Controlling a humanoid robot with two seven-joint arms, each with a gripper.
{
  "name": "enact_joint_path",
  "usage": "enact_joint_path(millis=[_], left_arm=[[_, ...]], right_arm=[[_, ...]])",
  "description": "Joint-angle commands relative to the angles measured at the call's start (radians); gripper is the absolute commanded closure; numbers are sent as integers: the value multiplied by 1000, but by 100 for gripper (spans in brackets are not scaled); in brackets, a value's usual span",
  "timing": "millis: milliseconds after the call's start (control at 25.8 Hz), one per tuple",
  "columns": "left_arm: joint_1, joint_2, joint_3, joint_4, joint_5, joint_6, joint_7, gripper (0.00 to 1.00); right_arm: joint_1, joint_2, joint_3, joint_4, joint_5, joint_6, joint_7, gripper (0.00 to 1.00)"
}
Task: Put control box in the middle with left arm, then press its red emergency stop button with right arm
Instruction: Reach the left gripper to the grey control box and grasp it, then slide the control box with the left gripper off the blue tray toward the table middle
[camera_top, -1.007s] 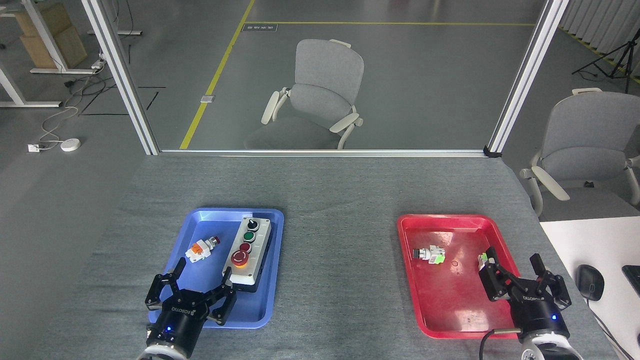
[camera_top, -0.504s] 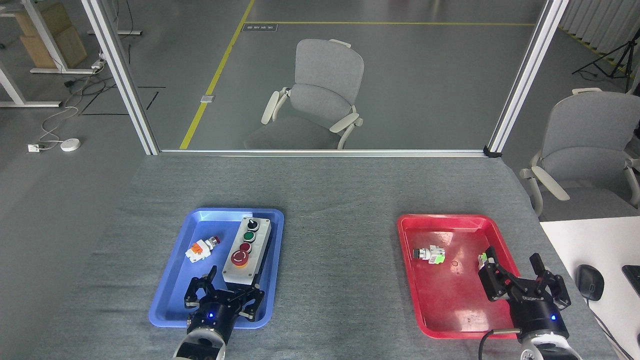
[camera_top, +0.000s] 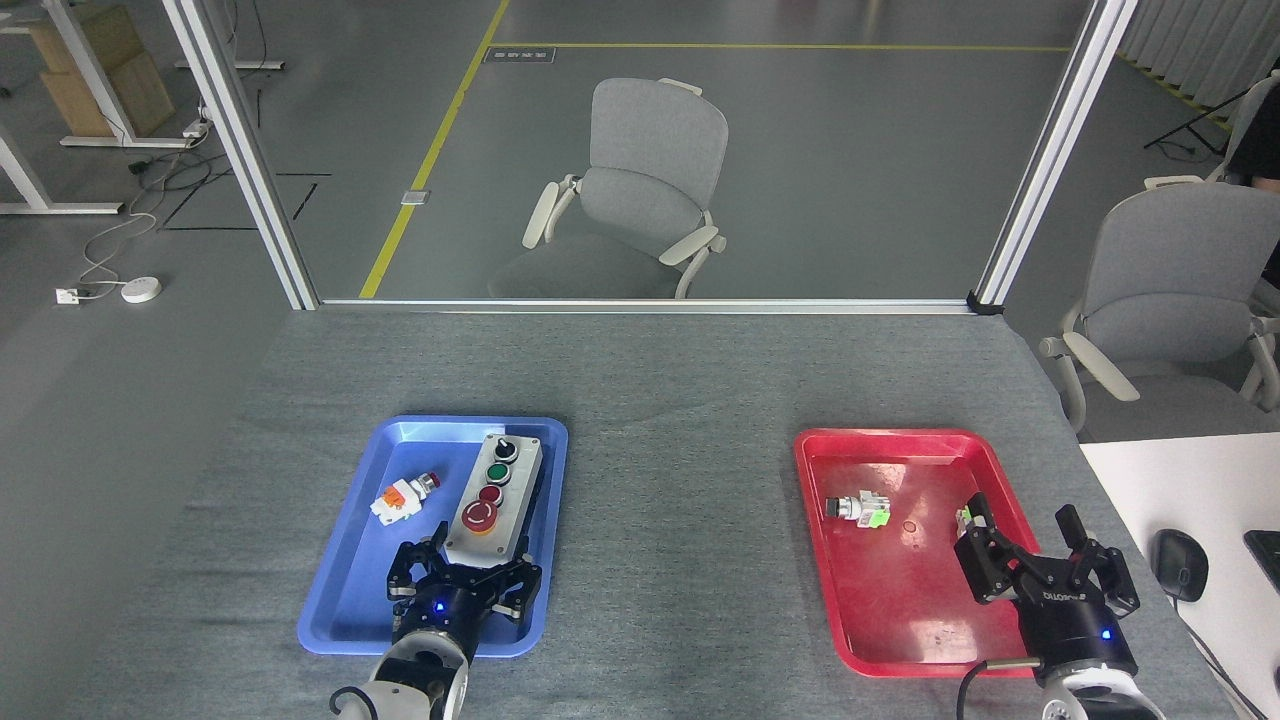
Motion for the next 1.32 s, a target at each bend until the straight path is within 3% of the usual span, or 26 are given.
enact_joint_path(millis=[0, 271, 775, 852, 891, 1007, 1046, 1201, 1278], left_arm=[[-52, -2, 0, 68, 4, 0, 2, 1], [-115, -13, 0, 140, 26, 0, -1, 1], [-124, -44, 0, 235, 49, -14, -2, 3], [-126, -42, 0, 235, 49, -18, -2, 19], [-127, -41, 0, 235, 49, -26, -4, 32], [-130, -38, 3, 227, 52, -58, -38, 87], [-136, -38, 6, 226, 58, -67, -48, 98], [-152, -32, 8, 211, 124, -67, -53, 100], [-155, -29, 11, 137, 139, -64, -58, 100]], right_arm=[[1, -2, 0, -1, 2, -5, 6, 1], [1, -1, 0, 0, 3, -6, 5, 1], [4, -4, -1, 2, 3, -3, 0, 1], [2, -2, -1, 2, 2, -3, 0, 1], [2, -1, -1, 2, -1, -3, 0, 1], [4, 1, -1, 2, -1, -3, -5, 1], [2, 1, -1, 2, -1, -3, -9, 1], [4, -2, 0, 2, -1, -6, -14, 1], [4, -4, 0, 2, -1, -9, -14, 1]])
